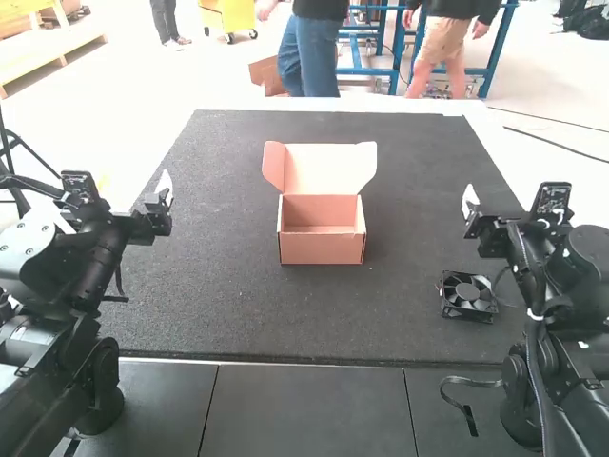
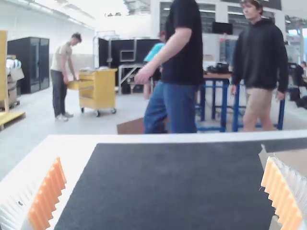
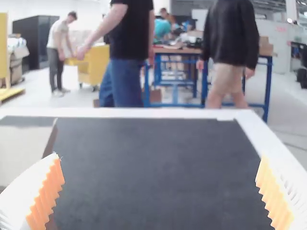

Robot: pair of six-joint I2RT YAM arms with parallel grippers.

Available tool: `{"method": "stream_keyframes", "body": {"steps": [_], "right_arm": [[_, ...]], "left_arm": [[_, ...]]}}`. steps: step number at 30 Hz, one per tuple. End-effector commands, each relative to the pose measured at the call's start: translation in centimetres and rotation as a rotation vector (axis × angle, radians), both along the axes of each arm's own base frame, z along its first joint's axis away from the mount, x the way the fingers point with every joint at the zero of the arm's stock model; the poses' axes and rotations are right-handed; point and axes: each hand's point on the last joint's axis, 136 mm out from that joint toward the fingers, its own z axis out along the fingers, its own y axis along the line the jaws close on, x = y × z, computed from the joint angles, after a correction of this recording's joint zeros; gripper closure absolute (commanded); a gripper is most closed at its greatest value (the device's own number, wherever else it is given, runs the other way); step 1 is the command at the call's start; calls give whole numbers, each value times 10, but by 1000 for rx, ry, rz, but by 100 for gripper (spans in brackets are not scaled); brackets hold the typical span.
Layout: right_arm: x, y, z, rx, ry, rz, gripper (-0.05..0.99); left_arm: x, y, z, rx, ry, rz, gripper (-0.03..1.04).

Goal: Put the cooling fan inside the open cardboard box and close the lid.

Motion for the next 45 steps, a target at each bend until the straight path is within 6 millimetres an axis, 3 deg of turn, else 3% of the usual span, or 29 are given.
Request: {"method": "stream_keyframes", "body": {"steps": [1, 6, 12, 18, 22, 28, 35, 39, 43, 45], "right_arm": [[-5, -5, 25, 13, -65, -18, 2], [-5, -2, 47, 9, -74, -3, 2], [-5, 0, 86, 9, -74, 8, 2], [3, -5, 89, 3, 79, -21, 2], [12, -7, 89, -4, 186, -33, 2], [41, -12, 86, 100, 373, -61, 2], [69, -13, 44, 182, 716, -101, 2], [59, -12, 13, 118, 880, -100, 2], [48, -15, 7, 93, 946, -113, 2], [37, -18, -6, 29, 1017, -108, 3]], "left_arm": [[-7, 1, 27, -14, -65, 1, 4], [-3, 0, 43, -12, -55, -2, 4], [19, -1, 62, -1, 55, 7, 4], [38, 5, 79, -2, 132, 45, 4], [54, 8, 78, -1, 220, 72, 4], [73, 6, 80, -23, 347, 74, 4], [84, 4, 88, 1, 479, 79, 4], [82, -1, 83, 14, 560, 53, 4], [78, -3, 79, 21, 598, 35, 4], [78, -4, 71, 35, 626, 32, 4]]}}
